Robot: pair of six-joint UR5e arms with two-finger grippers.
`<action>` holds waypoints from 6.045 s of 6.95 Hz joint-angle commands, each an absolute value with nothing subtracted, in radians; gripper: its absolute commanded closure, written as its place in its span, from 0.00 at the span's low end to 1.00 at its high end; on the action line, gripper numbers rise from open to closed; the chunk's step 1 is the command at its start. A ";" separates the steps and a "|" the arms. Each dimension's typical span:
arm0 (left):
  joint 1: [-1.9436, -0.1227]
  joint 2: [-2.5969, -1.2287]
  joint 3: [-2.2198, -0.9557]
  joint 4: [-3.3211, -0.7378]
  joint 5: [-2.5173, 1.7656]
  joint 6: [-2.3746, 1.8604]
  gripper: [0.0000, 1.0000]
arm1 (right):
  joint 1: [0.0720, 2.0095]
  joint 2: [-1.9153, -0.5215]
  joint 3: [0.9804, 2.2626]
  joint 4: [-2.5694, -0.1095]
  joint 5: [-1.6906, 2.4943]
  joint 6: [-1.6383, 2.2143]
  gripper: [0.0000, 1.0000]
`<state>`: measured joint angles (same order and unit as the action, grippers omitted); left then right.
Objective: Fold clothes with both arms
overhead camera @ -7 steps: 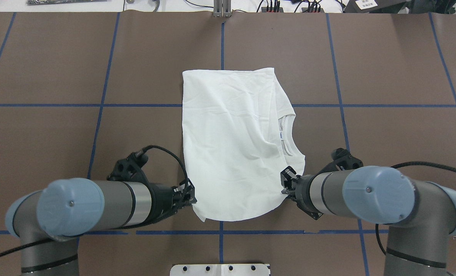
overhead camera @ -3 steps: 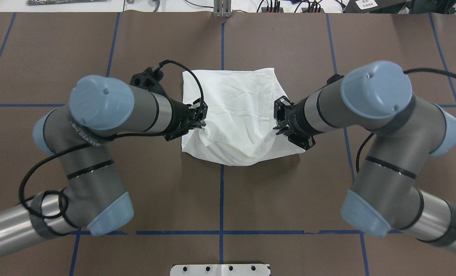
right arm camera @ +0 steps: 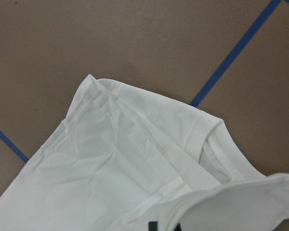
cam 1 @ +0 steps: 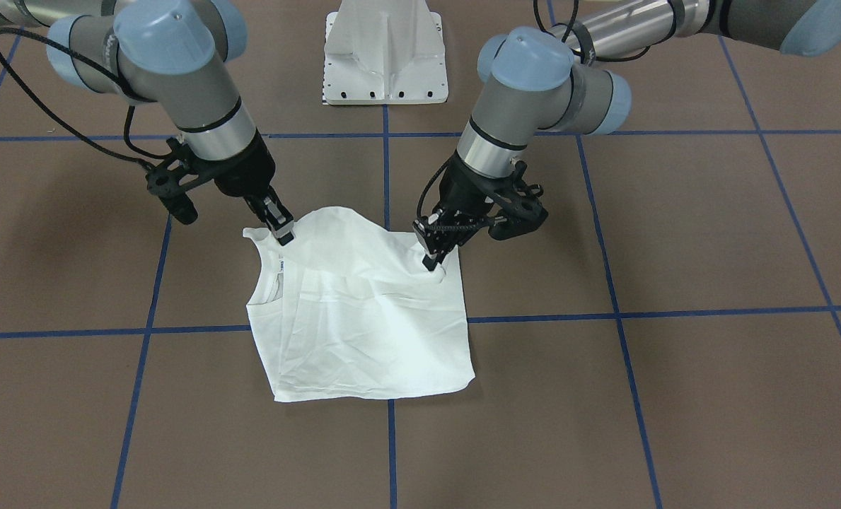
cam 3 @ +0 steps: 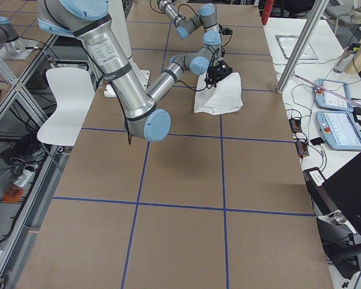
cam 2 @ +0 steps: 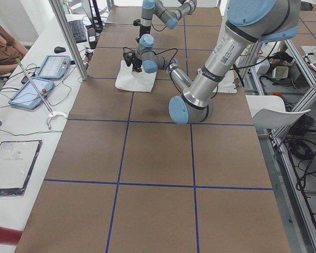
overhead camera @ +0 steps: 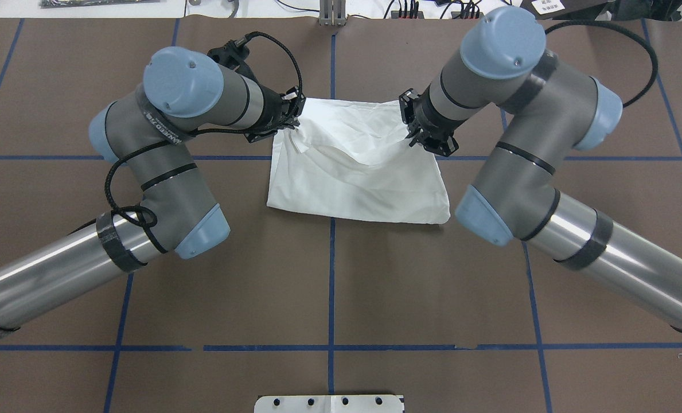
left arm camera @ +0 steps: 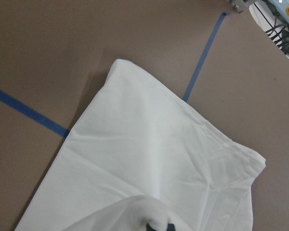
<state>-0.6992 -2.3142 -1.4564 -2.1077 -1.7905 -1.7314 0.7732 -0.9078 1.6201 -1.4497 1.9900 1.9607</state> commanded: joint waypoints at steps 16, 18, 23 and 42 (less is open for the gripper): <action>-1.130 -2.012 -1.328 -2.415 -2.131 -0.792 0.00 | 1.240 -1.175 1.342 -1.216 2.260 0.845 0.00; -1.314 -1.958 -1.318 -2.268 -2.186 -0.357 0.00 | 1.378 -1.375 1.438 -1.223 2.350 0.558 0.00; -1.528 -1.656 -1.454 -2.210 -2.375 -0.118 0.00 | 1.509 -1.566 1.595 -1.371 2.352 0.272 0.00; -1.514 -1.420 -1.668 -2.131 -2.362 -0.221 0.00 | 1.457 -1.550 1.634 -1.529 2.358 0.272 0.00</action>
